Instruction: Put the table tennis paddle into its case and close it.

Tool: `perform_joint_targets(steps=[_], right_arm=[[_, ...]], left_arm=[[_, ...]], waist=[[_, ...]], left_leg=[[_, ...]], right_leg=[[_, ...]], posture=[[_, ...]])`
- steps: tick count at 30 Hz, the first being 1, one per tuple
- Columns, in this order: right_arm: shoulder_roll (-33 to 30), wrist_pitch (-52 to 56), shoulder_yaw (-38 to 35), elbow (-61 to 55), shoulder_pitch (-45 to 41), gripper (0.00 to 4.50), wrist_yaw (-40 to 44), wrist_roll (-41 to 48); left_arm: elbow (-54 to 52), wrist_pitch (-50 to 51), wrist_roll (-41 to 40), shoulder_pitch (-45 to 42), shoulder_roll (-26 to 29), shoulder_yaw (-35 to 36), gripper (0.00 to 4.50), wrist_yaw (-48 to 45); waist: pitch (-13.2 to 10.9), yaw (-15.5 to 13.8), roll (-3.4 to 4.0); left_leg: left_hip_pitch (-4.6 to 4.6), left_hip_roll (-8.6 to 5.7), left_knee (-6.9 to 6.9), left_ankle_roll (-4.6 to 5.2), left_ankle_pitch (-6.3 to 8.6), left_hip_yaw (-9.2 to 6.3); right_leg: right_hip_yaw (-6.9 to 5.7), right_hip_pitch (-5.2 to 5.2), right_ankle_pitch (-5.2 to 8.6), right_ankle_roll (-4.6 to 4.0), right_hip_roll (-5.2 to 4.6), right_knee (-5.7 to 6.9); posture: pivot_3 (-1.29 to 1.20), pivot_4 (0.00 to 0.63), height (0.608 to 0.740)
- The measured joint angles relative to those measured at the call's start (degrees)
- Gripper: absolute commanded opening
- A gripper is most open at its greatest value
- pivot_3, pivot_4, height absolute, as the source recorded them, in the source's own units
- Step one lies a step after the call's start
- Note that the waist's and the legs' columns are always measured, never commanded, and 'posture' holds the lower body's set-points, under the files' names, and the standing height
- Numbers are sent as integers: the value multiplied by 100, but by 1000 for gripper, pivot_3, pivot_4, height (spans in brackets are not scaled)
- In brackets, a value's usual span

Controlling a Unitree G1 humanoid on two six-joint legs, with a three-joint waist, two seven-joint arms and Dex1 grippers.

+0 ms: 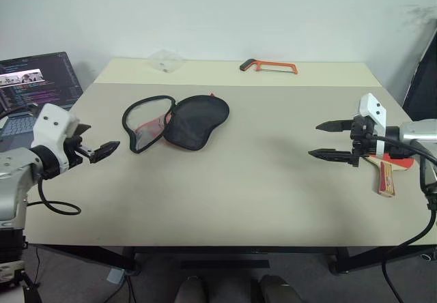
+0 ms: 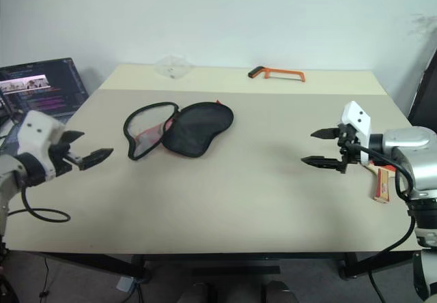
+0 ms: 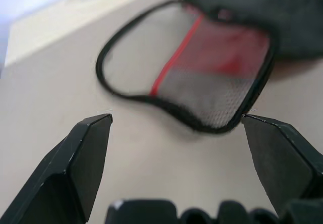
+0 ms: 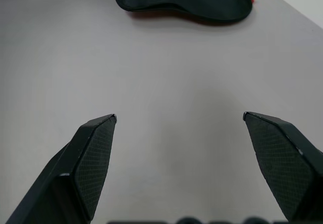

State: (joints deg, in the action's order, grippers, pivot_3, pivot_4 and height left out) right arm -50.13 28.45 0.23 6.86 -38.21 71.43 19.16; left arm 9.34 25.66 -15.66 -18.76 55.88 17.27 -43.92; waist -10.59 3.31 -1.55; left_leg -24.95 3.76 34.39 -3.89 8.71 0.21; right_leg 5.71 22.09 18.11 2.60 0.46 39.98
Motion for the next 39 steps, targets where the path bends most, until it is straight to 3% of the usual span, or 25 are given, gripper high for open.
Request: perform_joint_targets(steps=[9, 21, 34, 37, 39], right_arm=[[163, -124, 120, 248, -204, 4434, -11, -29], [47, -43, 85, -53, -42, 4434, -123, -10], [-125, 122, -120, -418, 233, 4434, -287, 15], [-125, 135, -121, -439, 236, 4500, -300, 20], [-128, 146, -135, -443, 264, 4500, -314, 21]], left_arm=[[-234, -409, 524, -302, -340, -790, 4500, 140], [1350, -1350, 1918, -1406, -1184, -2114, 4500, 719], [2480, -2046, 2404, -2048, -1432, -2364, 4500, 805], [2692, -2183, 2538, -2191, -1513, -2435, 3902, 847], [2779, -2296, 2590, -2230, -1524, -2473, 3157, 836]], waist=[[0, -6, 0], [0, -17, 0], [0, -20, 0], [0, -20, 0], [0, -17, 0]], left_leg=[[0, -1, 6, 0, -1, -2], [-5, -4, 8, 0, -1, -8], [-9, -6, 25, 0, -1, -10], [-10, -6, 29, 0, -1, -9], [-10, -6, 29, 0, -1, -10]], right_leg=[[1, -4, -2, 3, 2, 1], [-1, -4, -7, 2, 5, 2], [-1, -8, -11, 16, 5, 3], [0, -9, -12, 21, 5, 3], [0, -9, -12, 20, 5, 3]], posture=[[0, 150, 740], [0, 150, 740], [0, 150, 740], [0, 150, 740], [0, 150, 740]])
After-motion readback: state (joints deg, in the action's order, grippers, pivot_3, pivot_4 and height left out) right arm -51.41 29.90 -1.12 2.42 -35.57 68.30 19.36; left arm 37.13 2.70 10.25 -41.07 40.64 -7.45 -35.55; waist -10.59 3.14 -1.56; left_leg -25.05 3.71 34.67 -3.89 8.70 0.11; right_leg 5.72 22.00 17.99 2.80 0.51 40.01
